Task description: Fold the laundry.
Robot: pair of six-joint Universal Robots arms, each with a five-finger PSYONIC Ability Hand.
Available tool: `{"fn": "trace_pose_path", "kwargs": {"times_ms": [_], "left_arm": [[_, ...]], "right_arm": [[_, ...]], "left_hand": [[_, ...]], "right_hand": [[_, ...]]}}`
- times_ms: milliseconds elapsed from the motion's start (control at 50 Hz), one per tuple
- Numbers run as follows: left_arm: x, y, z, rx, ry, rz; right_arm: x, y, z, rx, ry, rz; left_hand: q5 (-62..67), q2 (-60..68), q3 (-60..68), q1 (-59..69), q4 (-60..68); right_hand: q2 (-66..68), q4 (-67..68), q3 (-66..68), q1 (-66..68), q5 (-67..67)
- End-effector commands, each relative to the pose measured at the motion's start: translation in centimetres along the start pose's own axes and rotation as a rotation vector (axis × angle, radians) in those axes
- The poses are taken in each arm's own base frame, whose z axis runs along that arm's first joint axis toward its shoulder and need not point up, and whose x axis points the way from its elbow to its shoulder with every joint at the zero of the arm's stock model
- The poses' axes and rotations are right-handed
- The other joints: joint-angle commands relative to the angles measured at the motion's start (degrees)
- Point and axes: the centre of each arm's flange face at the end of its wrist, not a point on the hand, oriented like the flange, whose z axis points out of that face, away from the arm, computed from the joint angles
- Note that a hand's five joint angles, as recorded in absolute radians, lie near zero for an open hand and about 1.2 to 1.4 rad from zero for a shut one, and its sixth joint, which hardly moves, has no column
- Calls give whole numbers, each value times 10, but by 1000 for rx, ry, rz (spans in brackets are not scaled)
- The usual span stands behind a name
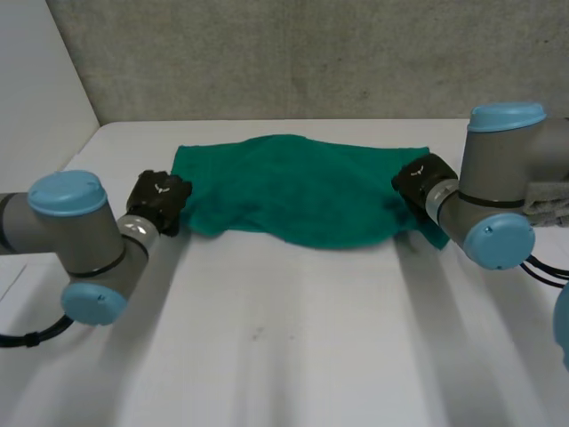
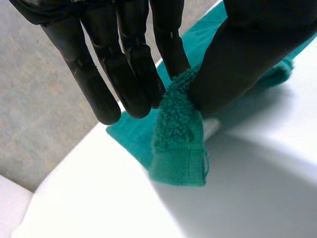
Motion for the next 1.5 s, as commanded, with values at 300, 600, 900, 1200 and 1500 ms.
{"fn": "trace_pose_path", "kwargs": {"times_ms": [300, 600, 900, 1200, 1500], "left_arm": [[-21, 0, -168, -421, 283, 436], [1, -14, -53, -150, 106, 355], [8, 2, 39, -81, -95, 393], [14, -22, 55, 104, -217, 411], [-1, -52, 3, 120, -206, 370]], "right_arm": [[5, 38, -131, -285, -249, -314], [4, 39, -40, -206, -32, -268], [3, 42, 21, -151, 99, -289], [48, 7, 37, -16, 373, -207], [111, -54, -68, 222, 405, 66]], "left_hand": [[141, 115, 116, 152, 111], [141, 115, 116, 152, 111], [141, 115, 116, 152, 111], [-546, -573, -572, -536, -577], [-543, -570, -568, -533, -573]], "right_hand": [[128, 117, 122, 236, 128], [128, 117, 122, 236, 128], [128, 117, 122, 236, 128], [-572, -583, -578, -464, -572], [-572, -583, -578, -464, -572]]}}
